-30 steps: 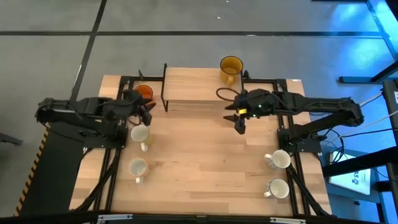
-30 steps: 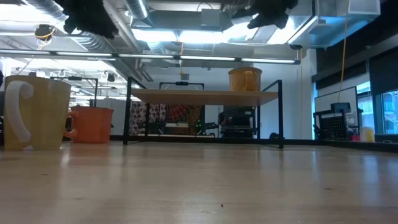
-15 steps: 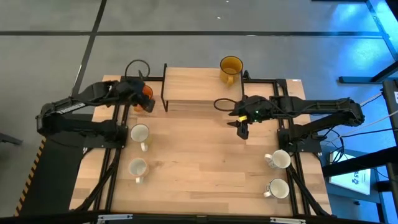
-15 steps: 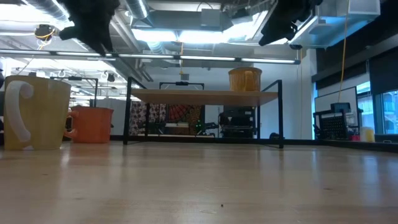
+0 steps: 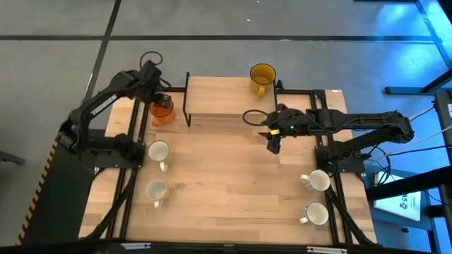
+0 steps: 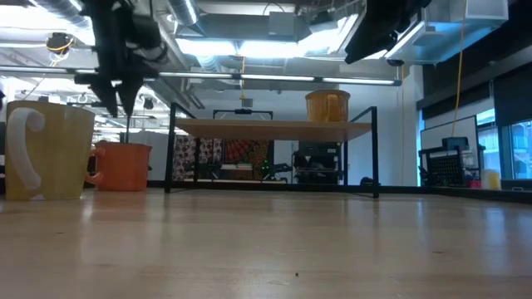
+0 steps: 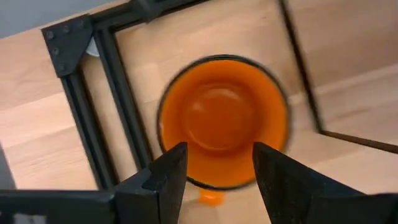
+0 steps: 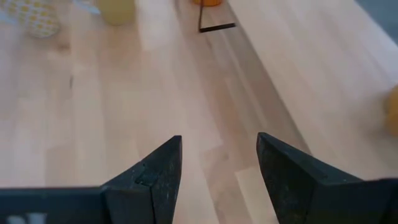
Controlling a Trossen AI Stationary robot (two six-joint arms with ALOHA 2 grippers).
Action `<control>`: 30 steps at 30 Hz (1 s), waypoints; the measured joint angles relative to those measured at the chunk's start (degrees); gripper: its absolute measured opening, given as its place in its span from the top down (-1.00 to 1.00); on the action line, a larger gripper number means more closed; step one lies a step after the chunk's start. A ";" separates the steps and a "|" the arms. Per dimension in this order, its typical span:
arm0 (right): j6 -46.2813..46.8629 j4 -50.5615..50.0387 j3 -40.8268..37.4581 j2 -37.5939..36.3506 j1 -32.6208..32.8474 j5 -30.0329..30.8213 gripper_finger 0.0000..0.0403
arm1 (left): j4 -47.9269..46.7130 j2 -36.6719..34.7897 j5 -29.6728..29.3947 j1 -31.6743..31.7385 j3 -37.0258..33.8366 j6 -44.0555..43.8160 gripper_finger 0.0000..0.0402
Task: Place coffee mugs
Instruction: Put the orange mug on the shelf
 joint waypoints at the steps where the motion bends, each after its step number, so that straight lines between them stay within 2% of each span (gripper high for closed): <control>1: -0.01 0.02 0.00 0.00 0.00 0.44 0.04 | 0.78 1.04 0.48 0.67 0.00 0.87 0.12; 9: 0.00 0.08 0.02 0.02 0.00 2.47 0.04 | 0.16 5.76 -1.87 -1.40 -0.09 -2.80 0.13; 13: 0.02 -0.08 0.02 0.02 0.00 2.46 0.04 | -1.35 5.79 3.86 -3.45 -0.09 -4.17 0.13; 16: 0.04 -0.71 0.02 0.02 0.00 2.37 0.04 | -3.09 5.79 6.67 -6.08 -0.09 -1.75 0.13; 21: 0.08 -1.14 0.02 0.02 0.00 1.48 0.04 | -2.45 5.79 3.05 -11.04 -0.09 3.35 0.13; 24: -0.38 -1.05 0.02 0.03 0.00 1.44 0.04 | -1.53 5.79 0.83 -11.84 -0.12 4.94 0.13; 30: -0.86 -1.05 0.02 0.04 0.00 1.38 0.04 | 0.62 5.75 1.78 -11.89 -3.68 5.19 0.13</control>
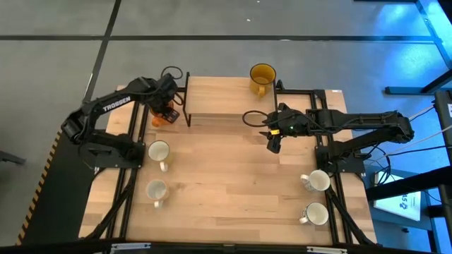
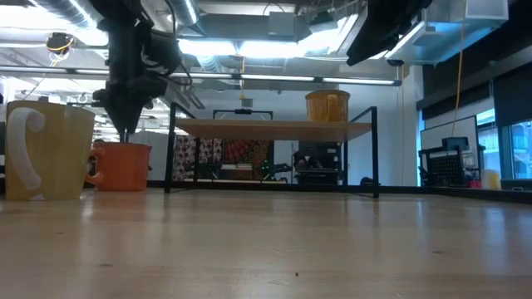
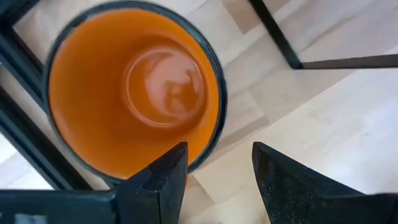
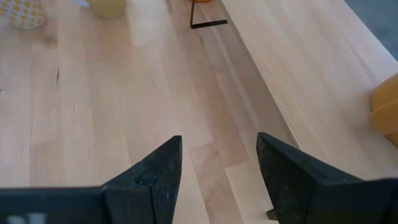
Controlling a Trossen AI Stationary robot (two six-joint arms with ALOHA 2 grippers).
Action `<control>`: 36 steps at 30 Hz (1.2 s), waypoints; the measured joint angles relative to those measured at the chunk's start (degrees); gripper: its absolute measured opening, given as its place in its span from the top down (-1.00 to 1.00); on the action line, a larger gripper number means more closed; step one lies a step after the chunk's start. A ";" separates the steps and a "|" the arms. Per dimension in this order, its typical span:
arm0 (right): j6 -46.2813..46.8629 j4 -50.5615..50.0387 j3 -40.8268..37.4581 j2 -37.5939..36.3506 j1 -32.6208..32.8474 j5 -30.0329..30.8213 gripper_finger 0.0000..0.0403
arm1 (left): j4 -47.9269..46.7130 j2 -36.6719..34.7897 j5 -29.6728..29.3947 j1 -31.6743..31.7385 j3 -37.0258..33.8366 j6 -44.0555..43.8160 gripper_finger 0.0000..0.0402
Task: Place coffee mugs
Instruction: Put the orange mug on the shelf
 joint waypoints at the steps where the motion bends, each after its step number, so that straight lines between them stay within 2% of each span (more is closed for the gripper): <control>1: 0.00 0.00 0.00 0.00 0.00 0.00 0.04 | 0.81 0.01 -0.28 0.01 -0.89 0.18 0.13; 9: 0.00 0.11 0.00 0.00 0.00 0.00 0.04 | 8.56 0.02 -2.09 0.16 -7.00 0.05 0.13; 17: 0.02 0.22 0.02 0.00 0.00 -0.02 0.04 | 11.49 0.09 -1.71 1.25 -9.78 0.33 0.17; 21: 0.04 0.24 0.02 0.00 0.00 -0.02 0.04 | 11.76 0.09 -1.76 1.36 -10.43 0.43 0.35; 29: 0.07 0.26 0.02 0.00 0.00 -0.02 0.04 | 11.94 -0.06 -3.08 1.29 -10.32 2.95 0.89; 36: 0.07 0.24 0.02 0.00 0.00 0.02 0.04 | 10.57 -1.15 -3.88 1.13 -9.55 2.43 0.91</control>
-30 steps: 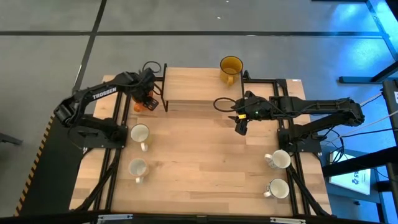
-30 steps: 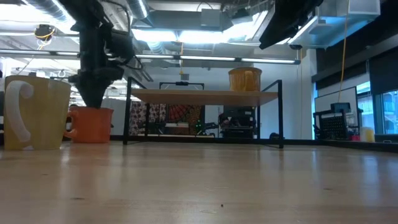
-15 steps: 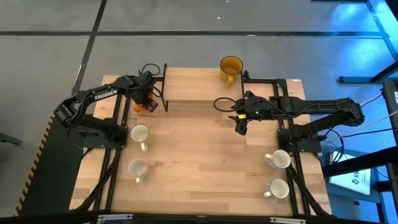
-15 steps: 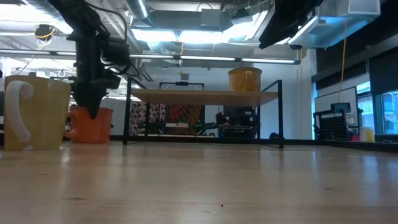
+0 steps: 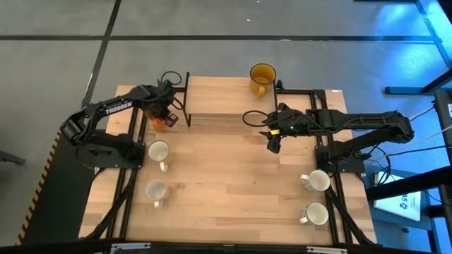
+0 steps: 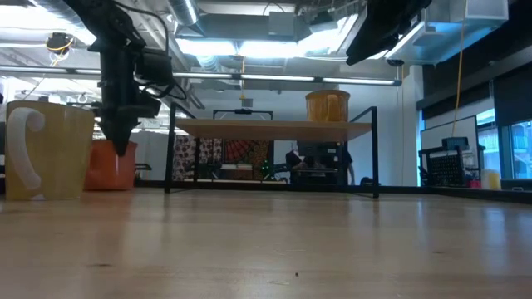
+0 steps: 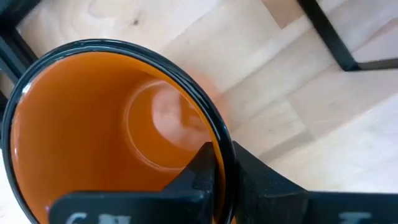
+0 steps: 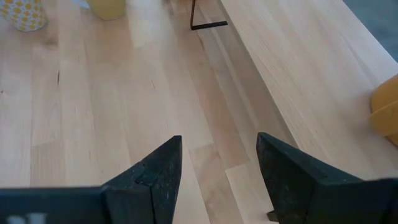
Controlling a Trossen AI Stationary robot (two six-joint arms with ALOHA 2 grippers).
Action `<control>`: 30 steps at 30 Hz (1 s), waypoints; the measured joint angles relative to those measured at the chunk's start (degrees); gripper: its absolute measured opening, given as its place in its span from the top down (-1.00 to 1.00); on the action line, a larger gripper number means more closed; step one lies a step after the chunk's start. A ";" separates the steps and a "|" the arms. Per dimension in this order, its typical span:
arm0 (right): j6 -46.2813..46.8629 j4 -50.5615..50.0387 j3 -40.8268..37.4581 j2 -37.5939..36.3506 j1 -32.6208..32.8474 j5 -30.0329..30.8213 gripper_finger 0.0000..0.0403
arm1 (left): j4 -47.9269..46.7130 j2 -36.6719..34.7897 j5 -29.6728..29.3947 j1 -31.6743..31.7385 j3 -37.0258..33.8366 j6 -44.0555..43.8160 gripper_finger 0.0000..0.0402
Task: Place coffee mugs
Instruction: Put the orange mug on the shelf
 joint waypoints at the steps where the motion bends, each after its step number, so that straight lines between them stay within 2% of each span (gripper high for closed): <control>1: 0.00 0.00 0.01 0.00 0.00 0.00 0.04 | -1.10 -0.32 0.39 -0.04 0.68 -0.11 0.91; 15: -0.09 0.00 0.02 0.00 0.00 0.13 0.04 | -14.69 -2.98 -4.10 -2.27 21.95 -1.58 0.91; 25: -0.08 -1.31 0.02 -0.24 0.00 0.15 0.04 | -15.18 -2.76 -4.20 -5.70 37.82 -2.55 0.91; 30: 0.17 -2.11 0.07 -1.80 0.00 0.15 0.04 | -16.71 0.14 -4.79 -9.12 45.30 -3.35 0.91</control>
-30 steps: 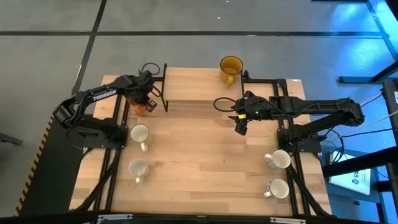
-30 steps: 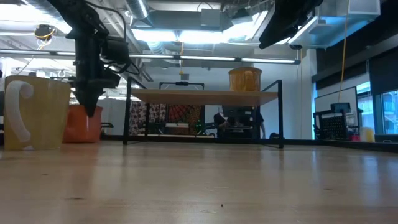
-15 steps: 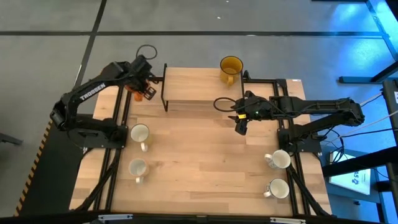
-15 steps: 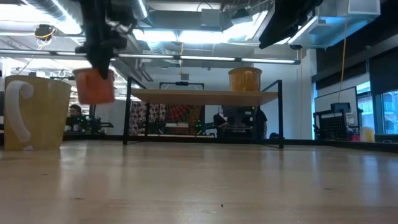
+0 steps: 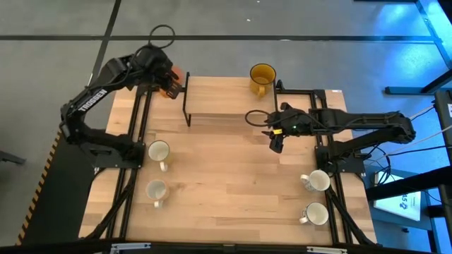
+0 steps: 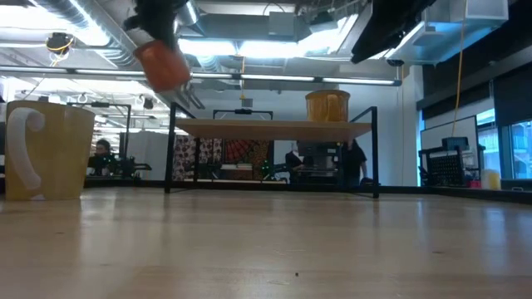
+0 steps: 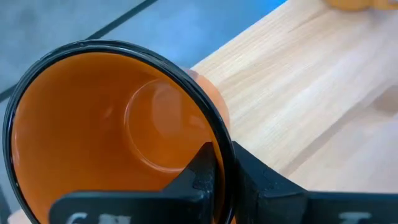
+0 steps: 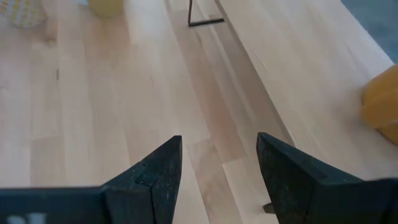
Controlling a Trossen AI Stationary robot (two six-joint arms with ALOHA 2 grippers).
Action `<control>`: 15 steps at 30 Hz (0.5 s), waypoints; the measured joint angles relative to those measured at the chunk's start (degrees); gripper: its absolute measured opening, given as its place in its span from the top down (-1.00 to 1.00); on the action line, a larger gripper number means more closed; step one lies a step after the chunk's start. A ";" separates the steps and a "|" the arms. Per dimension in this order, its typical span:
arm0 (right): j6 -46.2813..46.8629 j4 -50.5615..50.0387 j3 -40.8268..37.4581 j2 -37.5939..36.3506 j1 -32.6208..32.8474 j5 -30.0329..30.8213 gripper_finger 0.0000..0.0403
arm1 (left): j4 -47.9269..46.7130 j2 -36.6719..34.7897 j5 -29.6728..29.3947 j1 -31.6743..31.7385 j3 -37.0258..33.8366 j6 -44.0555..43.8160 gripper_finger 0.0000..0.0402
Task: Place coffee mugs
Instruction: Put the orange mug on the shelf
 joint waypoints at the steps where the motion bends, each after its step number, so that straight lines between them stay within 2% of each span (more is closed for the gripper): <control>1: 0.01 -0.29 0.00 -0.29 0.01 0.02 0.04 | -0.36 0.93 -0.17 -0.78 1.53 -0.49 0.91; 15: 6.85 -8.83 0.00 -1.85 0.00 0.45 0.04 | -6.12 22.46 -0.68 -8.82 25.48 -0.24 0.91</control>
